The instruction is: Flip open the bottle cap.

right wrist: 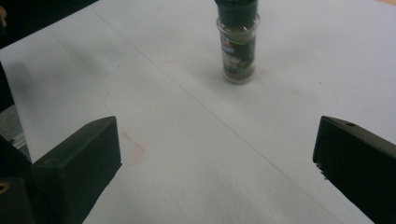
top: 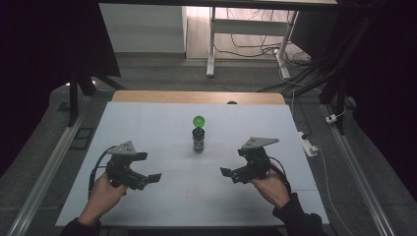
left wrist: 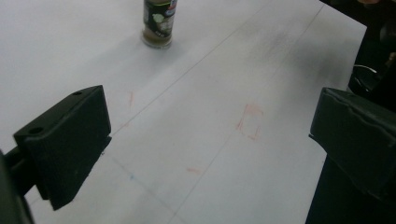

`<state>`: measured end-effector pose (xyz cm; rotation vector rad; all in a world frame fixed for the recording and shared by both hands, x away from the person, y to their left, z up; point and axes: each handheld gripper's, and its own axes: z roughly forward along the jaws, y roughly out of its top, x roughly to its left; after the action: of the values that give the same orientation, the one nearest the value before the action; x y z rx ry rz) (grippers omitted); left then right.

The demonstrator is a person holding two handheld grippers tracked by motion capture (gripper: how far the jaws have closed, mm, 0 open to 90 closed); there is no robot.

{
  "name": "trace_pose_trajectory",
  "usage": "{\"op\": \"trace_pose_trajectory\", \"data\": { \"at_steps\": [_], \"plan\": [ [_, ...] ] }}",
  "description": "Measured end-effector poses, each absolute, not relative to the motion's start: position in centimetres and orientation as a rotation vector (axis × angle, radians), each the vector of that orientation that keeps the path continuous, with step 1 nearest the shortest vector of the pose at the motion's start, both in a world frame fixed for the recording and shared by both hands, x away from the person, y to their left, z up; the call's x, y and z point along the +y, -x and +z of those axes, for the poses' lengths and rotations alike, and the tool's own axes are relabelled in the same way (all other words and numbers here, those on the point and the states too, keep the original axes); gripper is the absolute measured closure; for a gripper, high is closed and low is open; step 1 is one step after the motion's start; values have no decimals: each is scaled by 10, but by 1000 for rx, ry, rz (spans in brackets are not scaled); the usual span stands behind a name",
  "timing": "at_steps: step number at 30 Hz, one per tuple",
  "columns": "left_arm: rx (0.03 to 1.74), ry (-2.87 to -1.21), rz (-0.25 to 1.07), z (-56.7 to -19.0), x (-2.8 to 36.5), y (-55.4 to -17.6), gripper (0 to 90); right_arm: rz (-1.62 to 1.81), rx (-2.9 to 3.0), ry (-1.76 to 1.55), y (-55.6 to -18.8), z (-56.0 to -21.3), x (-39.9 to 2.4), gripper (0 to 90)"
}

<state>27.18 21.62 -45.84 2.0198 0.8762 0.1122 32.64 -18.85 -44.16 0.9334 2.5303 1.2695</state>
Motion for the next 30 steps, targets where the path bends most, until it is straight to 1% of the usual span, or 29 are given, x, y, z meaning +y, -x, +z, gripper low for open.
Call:
{"op": "trace_pose_trajectory", "data": {
  "at_steps": [21, 30],
  "plan": [
    [1046, -1932, 196, -467, 275, -214, 0, 1190, 2380, -1114, -285, -450, -267, 0],
    [1131, -1905, 252, -473, 296, -194, 0, 1149, 2295, -1214, -268, -453, -302, 0]
  ]
}}
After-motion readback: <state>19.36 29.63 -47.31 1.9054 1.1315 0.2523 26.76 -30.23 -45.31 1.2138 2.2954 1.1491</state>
